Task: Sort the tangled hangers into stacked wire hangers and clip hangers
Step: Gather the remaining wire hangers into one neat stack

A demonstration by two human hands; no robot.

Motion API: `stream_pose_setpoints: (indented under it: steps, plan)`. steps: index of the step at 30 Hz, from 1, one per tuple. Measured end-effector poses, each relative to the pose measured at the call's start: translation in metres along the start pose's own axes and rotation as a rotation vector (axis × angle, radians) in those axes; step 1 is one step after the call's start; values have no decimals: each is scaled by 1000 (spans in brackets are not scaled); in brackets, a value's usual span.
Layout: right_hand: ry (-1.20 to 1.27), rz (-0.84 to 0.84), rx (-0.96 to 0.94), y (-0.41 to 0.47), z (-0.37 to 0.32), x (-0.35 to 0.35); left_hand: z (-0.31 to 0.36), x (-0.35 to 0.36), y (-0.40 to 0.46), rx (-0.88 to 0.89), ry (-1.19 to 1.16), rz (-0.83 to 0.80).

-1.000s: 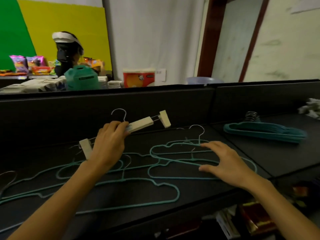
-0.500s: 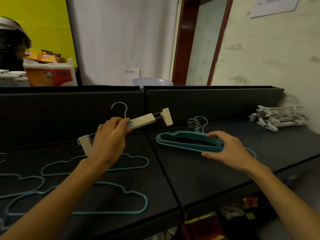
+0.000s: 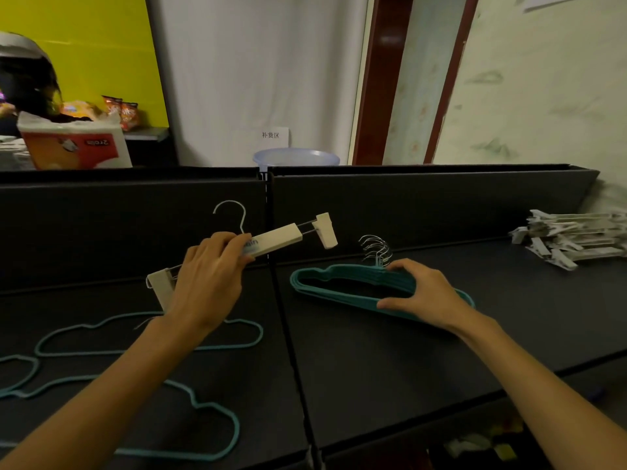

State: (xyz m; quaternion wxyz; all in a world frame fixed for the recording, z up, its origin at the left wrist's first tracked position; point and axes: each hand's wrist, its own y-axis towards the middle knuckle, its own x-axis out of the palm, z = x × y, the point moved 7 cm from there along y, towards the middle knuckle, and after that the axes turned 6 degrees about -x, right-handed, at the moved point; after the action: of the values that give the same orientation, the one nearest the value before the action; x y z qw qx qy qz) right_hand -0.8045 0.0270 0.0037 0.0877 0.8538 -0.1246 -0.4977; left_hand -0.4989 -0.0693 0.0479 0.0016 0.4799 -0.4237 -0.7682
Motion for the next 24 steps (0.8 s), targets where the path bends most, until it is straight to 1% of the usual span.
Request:
stream_pose_setpoints:
  steps: [9, 14, 18, 24]
  plan:
    - [-48, 17, -19, 6, 9, 2, 4, 12, 4, 16, -13, -32]
    - [-73, -6, -26, 4, 9, 4, 9, 12, 9, 41, -37, -26]
    - [-70, 33, -28, 3, 6, 4, 14, 11, 14, 83, -77, -24]
    - [-41, 97, 38, 4, 0, 3, 24, 10, 37, 163, -147, -3]
